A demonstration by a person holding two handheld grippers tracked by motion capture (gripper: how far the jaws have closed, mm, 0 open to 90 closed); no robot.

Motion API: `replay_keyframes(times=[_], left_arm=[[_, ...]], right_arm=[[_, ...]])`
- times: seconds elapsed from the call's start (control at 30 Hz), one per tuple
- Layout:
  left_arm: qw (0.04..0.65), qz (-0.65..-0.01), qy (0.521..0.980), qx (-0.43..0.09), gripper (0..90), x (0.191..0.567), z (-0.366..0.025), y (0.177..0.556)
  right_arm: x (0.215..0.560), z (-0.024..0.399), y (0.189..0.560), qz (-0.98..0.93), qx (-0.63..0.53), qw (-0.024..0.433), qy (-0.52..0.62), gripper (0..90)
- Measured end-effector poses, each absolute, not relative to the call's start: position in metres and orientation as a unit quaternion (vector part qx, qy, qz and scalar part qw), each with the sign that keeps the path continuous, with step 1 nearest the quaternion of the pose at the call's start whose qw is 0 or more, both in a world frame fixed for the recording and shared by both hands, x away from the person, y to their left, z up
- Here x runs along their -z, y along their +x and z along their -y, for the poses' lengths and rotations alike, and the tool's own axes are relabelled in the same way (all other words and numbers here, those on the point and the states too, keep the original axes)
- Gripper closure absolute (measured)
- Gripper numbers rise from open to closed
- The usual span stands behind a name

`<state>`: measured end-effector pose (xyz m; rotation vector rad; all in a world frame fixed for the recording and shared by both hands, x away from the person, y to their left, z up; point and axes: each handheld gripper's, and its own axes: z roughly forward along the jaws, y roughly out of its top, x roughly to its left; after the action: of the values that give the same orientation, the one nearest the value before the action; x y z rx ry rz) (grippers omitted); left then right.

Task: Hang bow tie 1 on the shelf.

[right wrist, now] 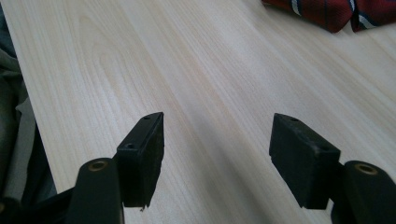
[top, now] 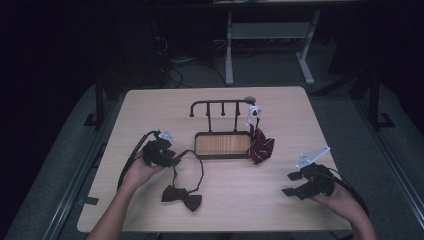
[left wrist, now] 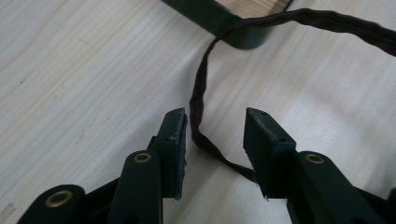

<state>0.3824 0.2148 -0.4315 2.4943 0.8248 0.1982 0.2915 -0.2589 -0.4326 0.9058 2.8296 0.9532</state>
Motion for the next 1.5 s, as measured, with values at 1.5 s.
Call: replay_keyframes(times=[1.5], left_arm=[[0.24, -0.271, 0.931, -0.044, 89.5, 0.413, -0.214, 0.377]], right_arm=[[0.432, 0.256, 0.291, -0.905, -0.318, 0.015, 0.281, 34.4]])
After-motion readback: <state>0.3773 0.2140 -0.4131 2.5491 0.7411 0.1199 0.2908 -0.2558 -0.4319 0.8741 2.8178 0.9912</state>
